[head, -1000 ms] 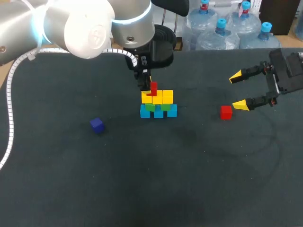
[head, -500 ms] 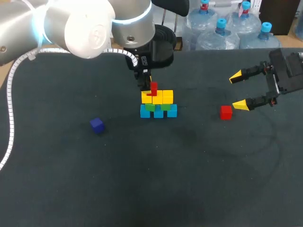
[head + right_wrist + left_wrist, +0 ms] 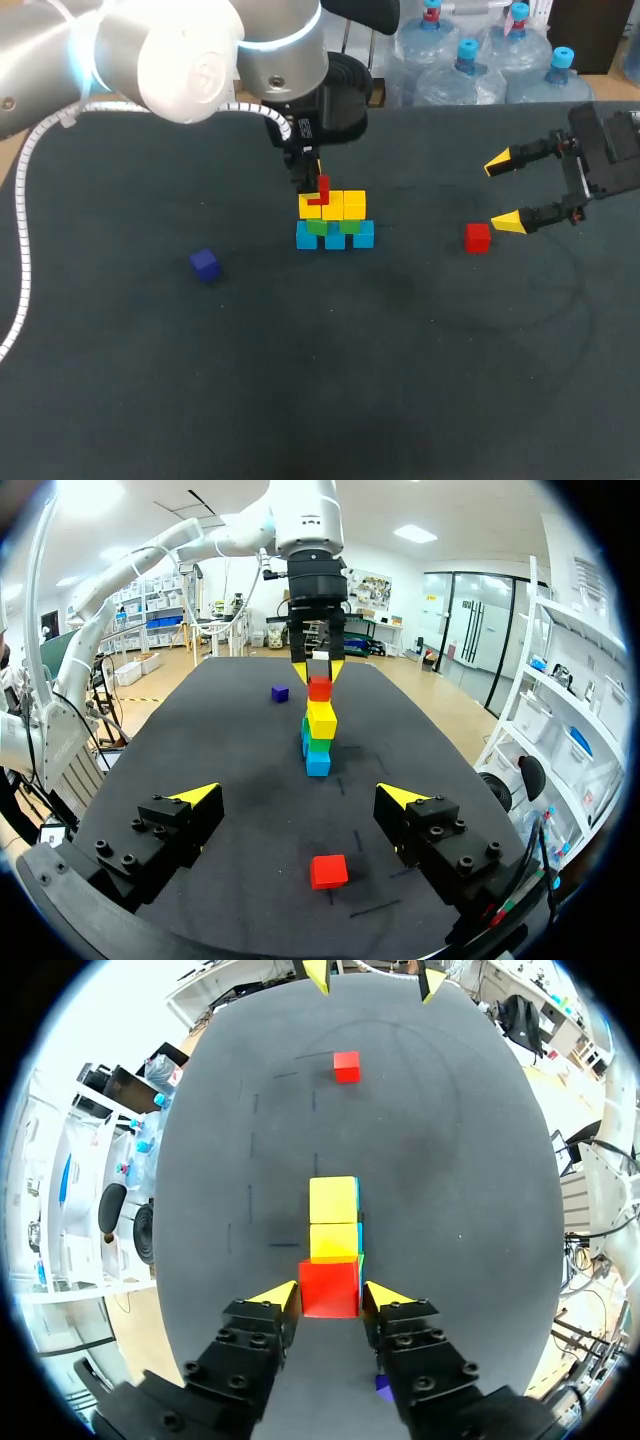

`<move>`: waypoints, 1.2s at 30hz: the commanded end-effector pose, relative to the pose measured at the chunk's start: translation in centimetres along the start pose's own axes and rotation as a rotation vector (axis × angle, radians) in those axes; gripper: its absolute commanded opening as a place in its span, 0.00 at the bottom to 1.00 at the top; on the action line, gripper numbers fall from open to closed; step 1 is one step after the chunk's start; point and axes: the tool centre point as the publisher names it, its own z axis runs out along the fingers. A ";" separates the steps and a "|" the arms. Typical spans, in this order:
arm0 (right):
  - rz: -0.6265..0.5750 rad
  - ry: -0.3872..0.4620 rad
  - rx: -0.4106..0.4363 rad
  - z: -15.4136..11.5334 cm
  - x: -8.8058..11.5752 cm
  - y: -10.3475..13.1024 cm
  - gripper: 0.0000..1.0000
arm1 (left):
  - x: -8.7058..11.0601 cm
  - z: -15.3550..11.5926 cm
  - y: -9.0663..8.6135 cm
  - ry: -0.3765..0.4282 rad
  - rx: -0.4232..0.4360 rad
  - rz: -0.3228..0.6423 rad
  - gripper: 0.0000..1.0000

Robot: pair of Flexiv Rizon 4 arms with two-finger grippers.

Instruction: Place the blue cubes, place green cubes on the blue cubes, place the yellow cubes on the green cubes, then place the red cubes on the yellow cubes, and place purple cube on the red cubes.

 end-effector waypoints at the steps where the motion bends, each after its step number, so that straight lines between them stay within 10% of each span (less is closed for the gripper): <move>1: -0.001 -0.001 0.001 0.0 0.0 0.0 1.00 | -0.1 0.0 0.4 0.005 0.008 0.003 0.40; 22: -0.001 -0.001 0.001 0.0 0.0 0.0 1.00 | -0.3 0.0 0.7 0.004 0.004 0.007 0.36; 26: -0.001 -0.001 0.001 0.0 0.0 0.0 1.00 | -0.3 0.0 0.7 0.002 0.005 0.006 0.47; 31: -0.001 -0.001 0.001 0.0 0.0 0.0 1.00 | -0.3 -0.1 0.8 0.005 0.004 0.003 0.98; 36: -0.001 -0.001 0.001 0.0 0.0 0.0 1.00 | -0.1 -0.7 1.0 0.005 -0.001 -0.004 1.00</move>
